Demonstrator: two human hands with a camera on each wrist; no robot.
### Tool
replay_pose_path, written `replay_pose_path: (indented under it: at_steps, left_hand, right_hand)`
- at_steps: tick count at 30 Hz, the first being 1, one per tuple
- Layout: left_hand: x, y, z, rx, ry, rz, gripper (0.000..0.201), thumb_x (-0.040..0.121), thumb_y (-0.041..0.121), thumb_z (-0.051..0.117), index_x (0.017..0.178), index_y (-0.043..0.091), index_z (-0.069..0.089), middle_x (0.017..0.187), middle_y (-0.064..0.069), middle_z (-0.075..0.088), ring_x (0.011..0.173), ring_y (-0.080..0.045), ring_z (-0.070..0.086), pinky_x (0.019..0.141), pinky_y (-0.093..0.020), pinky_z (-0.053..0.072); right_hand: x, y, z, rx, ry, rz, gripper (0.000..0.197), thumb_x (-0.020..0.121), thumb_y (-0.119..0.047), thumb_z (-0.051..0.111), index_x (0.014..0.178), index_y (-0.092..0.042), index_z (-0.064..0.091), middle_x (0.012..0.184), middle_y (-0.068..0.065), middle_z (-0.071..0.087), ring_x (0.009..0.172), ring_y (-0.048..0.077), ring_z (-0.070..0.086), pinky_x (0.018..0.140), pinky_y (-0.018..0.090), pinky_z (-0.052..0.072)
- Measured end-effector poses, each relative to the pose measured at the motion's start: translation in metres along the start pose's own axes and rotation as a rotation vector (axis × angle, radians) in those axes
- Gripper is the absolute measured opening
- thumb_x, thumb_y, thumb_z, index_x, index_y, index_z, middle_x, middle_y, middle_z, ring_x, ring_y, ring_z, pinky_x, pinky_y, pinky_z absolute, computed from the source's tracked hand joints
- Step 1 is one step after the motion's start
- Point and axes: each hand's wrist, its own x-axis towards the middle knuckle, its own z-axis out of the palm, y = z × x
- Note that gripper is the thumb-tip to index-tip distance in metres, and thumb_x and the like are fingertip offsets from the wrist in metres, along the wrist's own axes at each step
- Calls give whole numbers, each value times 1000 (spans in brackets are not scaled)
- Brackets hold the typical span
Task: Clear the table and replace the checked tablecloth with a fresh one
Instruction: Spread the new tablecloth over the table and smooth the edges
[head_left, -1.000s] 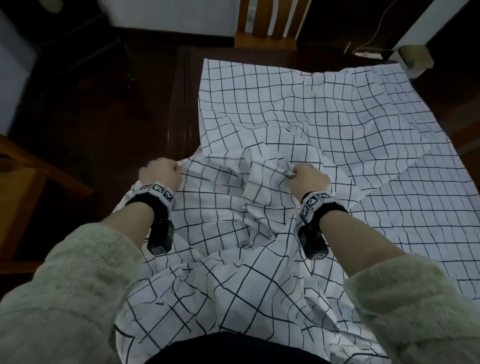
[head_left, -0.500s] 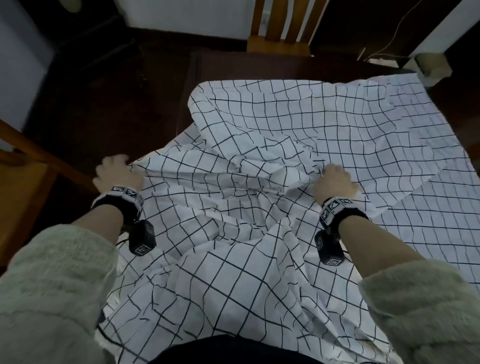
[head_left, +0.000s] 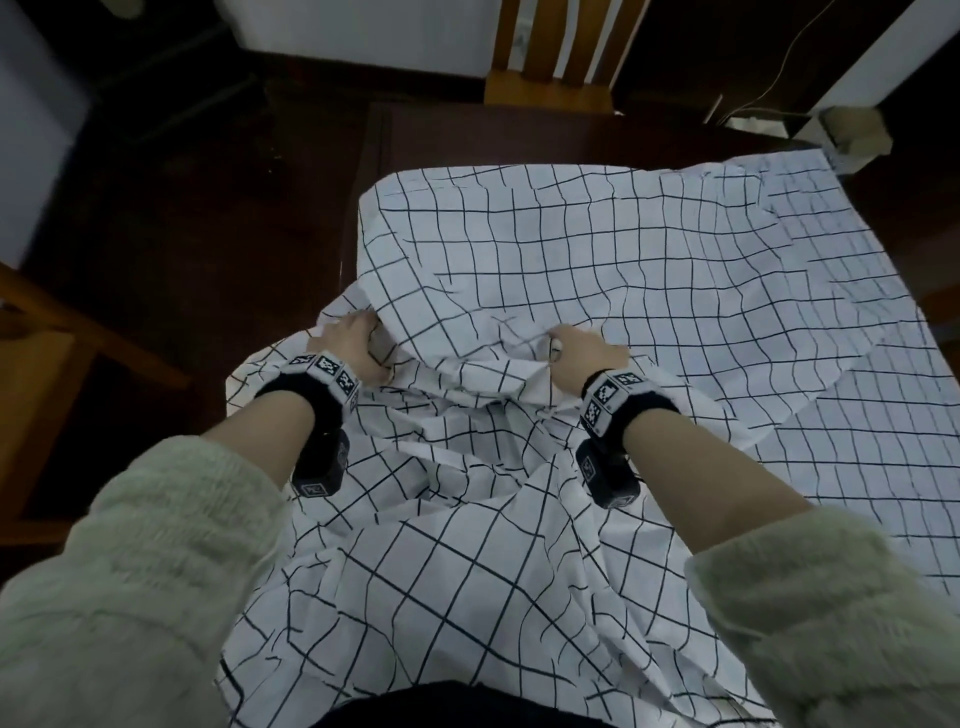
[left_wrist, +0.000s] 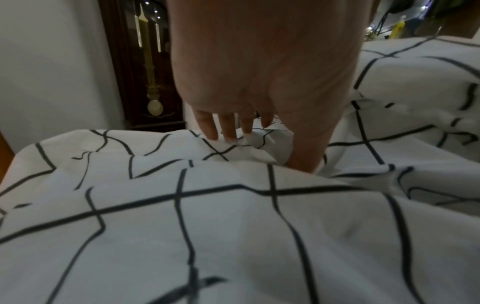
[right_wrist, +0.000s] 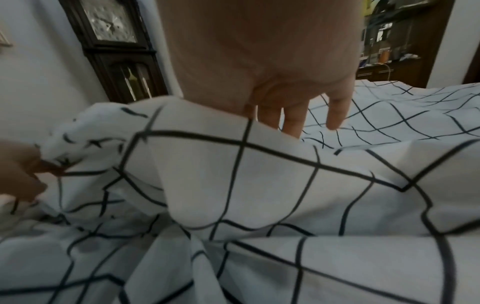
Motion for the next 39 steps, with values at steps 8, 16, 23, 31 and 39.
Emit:
replay_pose_path:
  at_steps: [8, 16, 23, 31, 39]
  left_hand:
    - [14, -22, 4, -415, 59, -133, 61, 94, 44, 35, 149, 30, 14, 138, -21, 48, 113, -41, 56, 95, -46, 48]
    - [19, -15, 12, -301, -12, -76, 22, 90, 28, 48, 98, 11, 60, 83, -11, 68, 83, -29, 64, 68, -31, 49]
    - [28, -38, -1, -331, 141, -244, 24, 92, 29, 47, 93, 6, 54, 102, -20, 62, 92, -37, 60, 75, -40, 50]
    - [36, -119, -19, -1013, 439, -610, 48, 97, 21, 45, 141, 5, 37, 108, -3, 48, 101, -22, 58, 71, -22, 50]
    - [26, -64, -4, -759, 435, -317, 80, 84, 28, 61, 150, 23, 16, 157, -5, 13, 142, -24, 20, 114, -39, 26]
  right_hand:
    - [7, 0, 7, -52, -56, 14, 31, 87, 0, 36, 67, -22, 44, 71, -2, 46, 78, 25, 49, 100, 47, 42]
    - [19, -3, 17, 39, -134, -5, 26, 90, -50, 54, 95, -25, 58, 88, -1, 59, 84, 21, 55, 85, 36, 45]
    - [30, -3, 3, 34, 4, 120, 17, 95, -20, 44, 86, -12, 56, 91, 10, 61, 80, 28, 58, 76, 35, 51]
    - [43, 50, -14, 377, 221, 491, 30, 90, -28, 49, 104, -6, 64, 113, 13, 66, 103, 34, 62, 88, 38, 49]
    - [42, 21, -2, 510, 260, 346, 53, 94, -37, 33, 139, -9, 31, 119, 22, 60, 104, 39, 59, 90, 46, 46]
